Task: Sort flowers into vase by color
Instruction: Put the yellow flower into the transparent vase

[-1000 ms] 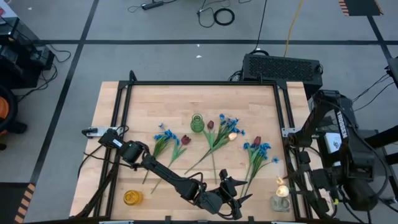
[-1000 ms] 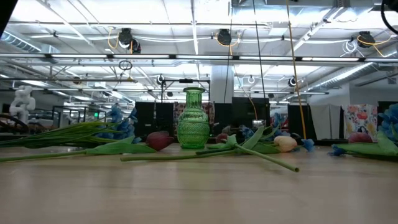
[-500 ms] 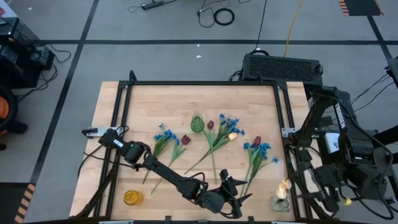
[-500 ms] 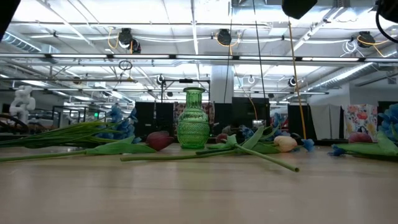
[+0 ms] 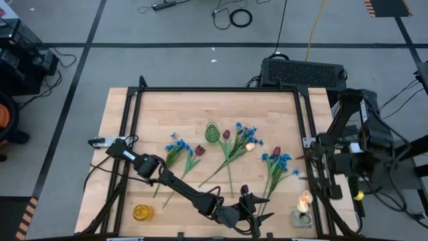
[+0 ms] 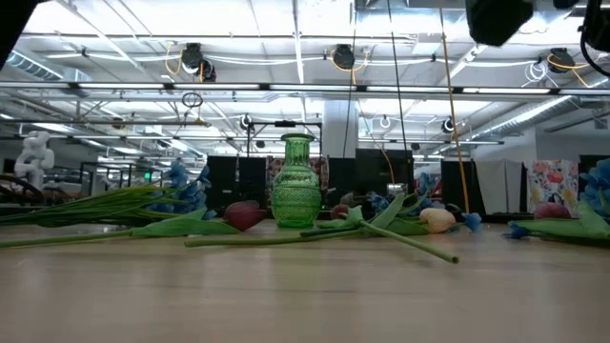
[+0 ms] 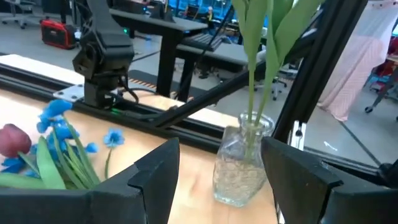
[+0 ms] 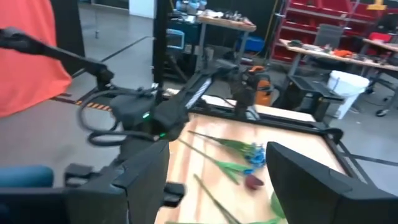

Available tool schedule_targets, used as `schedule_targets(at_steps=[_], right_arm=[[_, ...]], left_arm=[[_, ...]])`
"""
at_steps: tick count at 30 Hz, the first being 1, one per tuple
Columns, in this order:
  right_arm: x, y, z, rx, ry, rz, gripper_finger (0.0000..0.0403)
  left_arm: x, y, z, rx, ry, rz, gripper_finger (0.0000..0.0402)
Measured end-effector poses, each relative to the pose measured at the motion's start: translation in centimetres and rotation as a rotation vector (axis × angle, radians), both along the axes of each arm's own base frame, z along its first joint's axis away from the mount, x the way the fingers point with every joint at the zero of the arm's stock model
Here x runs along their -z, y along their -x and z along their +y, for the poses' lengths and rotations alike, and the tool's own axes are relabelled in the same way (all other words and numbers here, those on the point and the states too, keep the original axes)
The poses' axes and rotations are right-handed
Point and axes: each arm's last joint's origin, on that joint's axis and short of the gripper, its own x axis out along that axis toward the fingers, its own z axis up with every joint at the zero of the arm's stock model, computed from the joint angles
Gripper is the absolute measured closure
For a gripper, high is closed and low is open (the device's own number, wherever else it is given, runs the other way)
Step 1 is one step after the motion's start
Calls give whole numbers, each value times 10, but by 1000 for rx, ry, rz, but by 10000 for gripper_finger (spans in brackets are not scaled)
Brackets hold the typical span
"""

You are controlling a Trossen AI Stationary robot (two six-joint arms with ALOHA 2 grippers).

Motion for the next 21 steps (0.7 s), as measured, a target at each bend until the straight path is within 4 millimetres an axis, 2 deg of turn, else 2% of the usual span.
schedule_targets(at_steps=[5, 8, 13, 16, 21], right_arm=[[-8, 1, -24, 60, -27, -32, 143], [-11, -1, -39, 202, -42, -73, 152], [-9, -7, -57, 416, -53, -108, 170], [-4, -11, -68, 508, -21, -91, 181], [5, -18, -82, 679, -52, -82, 194]], left_arm=[[3, 0, 1, -11, -53, 18, 169], [-4, 2, 1, -21, -192, 55, 169], [-52, 26, 5, -159, -388, 226, 169], [-75, 43, 9, -240, -421, 294, 169], [-108, 51, 25, -311, -444, 289, 169]])
